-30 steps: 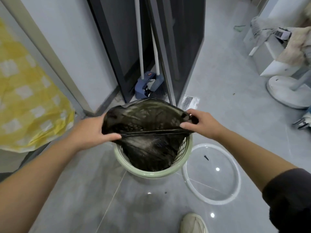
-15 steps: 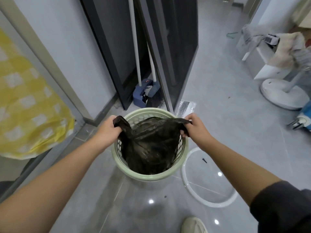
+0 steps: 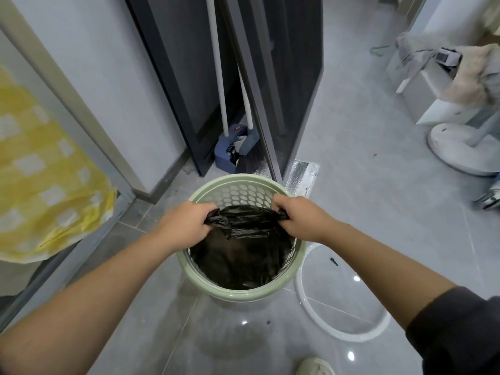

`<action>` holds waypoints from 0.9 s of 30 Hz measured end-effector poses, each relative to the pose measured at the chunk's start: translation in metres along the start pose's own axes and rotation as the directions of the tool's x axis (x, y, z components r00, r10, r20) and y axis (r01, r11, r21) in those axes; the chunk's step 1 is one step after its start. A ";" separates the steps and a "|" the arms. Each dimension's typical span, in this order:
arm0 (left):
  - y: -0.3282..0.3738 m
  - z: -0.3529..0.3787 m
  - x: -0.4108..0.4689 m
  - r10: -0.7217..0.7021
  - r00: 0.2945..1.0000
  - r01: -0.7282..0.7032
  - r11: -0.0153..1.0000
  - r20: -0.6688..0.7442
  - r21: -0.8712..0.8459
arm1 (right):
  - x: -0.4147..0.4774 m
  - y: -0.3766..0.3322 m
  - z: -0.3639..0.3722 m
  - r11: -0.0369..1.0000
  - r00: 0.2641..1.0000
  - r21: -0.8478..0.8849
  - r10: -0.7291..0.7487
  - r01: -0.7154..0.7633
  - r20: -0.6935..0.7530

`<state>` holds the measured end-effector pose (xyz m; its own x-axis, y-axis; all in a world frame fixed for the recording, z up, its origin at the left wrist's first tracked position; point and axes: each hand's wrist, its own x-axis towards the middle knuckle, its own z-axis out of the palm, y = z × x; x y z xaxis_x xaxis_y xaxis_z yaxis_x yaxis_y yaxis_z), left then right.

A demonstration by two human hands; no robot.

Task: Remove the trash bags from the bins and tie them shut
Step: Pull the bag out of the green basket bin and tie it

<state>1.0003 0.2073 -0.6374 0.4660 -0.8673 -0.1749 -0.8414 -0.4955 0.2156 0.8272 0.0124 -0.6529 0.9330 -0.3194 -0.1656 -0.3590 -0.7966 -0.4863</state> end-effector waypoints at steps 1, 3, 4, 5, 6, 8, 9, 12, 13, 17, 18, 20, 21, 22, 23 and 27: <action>0.002 0.000 0.000 -0.019 1.000 0.020 0.997 0.016 -0.076 | 0.000 -0.002 0.001 0.997 1.000 0.072 0.007 -0.008 0.004; 0.009 0.000 0.003 -0.039 0.999 0.041 0.971 0.014 -0.234 | 0.000 -0.009 0.002 0.981 0.999 0.195 0.010 -0.004 -0.032; 0.014 -0.002 0.004 -0.043 0.999 0.045 0.953 0.014 -0.298 | 0.001 -0.013 0.004 0.969 0.998 0.248 0.019 -0.006 -0.052; 0.020 -0.003 0.007 -0.049 0.999 0.054 0.933 0.022 -0.355 | 0.001 -0.020 0.006 0.956 0.997 0.294 0.037 -0.016 -0.066; 0.026 -0.005 0.011 -0.071 0.997 0.082 0.899 0.043 -0.430 | 0.002 -0.026 0.008 0.941 0.997 0.338 0.051 -0.026 -0.065; 0.036 -0.010 0.018 -0.141 0.979 0.204 0.757 0.150 -0.621 | 0.002 -0.039 0.013 0.916 0.998 0.401 0.044 -0.025 -0.036; 0.040 -0.014 0.021 -0.168 0.963 0.267 0.679 0.209 -0.684 | 0.002 -0.044 0.016 0.909 1.000 0.416 0.028 -0.024 -0.006; 0.041 -0.031 0.030 -0.192 0.922 0.382 0.590 0.336 -0.711 | 0.004 -0.052 0.022 0.912 1.000 0.411 0.007 -0.004 -0.008; 0.041 -0.036 0.033 -0.181 0.910 0.405 0.580 0.373 -0.706 | 0.005 -0.054 0.023 0.910 0.999 0.415 0.033 -0.013 -0.041; 0.043 -0.057 0.043 -0.109 0.869 0.445 0.597 0.482 -0.667 | 0.014 -0.064 0.028 0.789 0.996 0.614 0.068 -0.020 -0.055; 0.045 -0.062 0.045 -0.098 0.863 0.446 0.608 0.496 -0.657 | 0.017 -0.067 0.030 0.766 0.999 0.643 0.029 0.006 -0.044; 0.045 -0.070 0.050 -0.091 0.856 0.451 0.614 0.510 -0.647 | 0.021 -0.073 0.035 0.732 0.999 0.681 -0.037 0.039 -0.018; 0.044 -0.072 0.053 -0.096 0.854 0.457 0.612 0.512 -0.646 | 0.023 -0.074 0.037 0.713 0.999 0.700 -0.050 0.038 -0.004; 0.043 -0.073 0.056 -0.106 0.852 0.463 0.607 0.512 -0.646 | 0.023 -0.076 0.037 0.690 0.999 0.724 -0.046 0.022 0.014; 0.041 -0.072 0.060 -0.116 0.852 0.469 0.603 0.511 -0.645 | 0.022 -0.077 0.035 0.667 0.998 0.745 -0.039 -0.003 0.039; 0.033 -0.059 0.070 -0.187 0.837 0.520 0.561 0.514 -0.643 | 0.022 -0.076 0.037 0.630 0.998 0.775 -0.003 -0.045 0.061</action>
<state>1.0214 0.1273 -0.5854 0.4070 -0.6094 -0.6805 -0.0537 -0.7596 0.6481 0.8755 0.0846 -0.6512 0.9338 -0.2852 -0.2161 -0.2504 -0.0893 -0.9640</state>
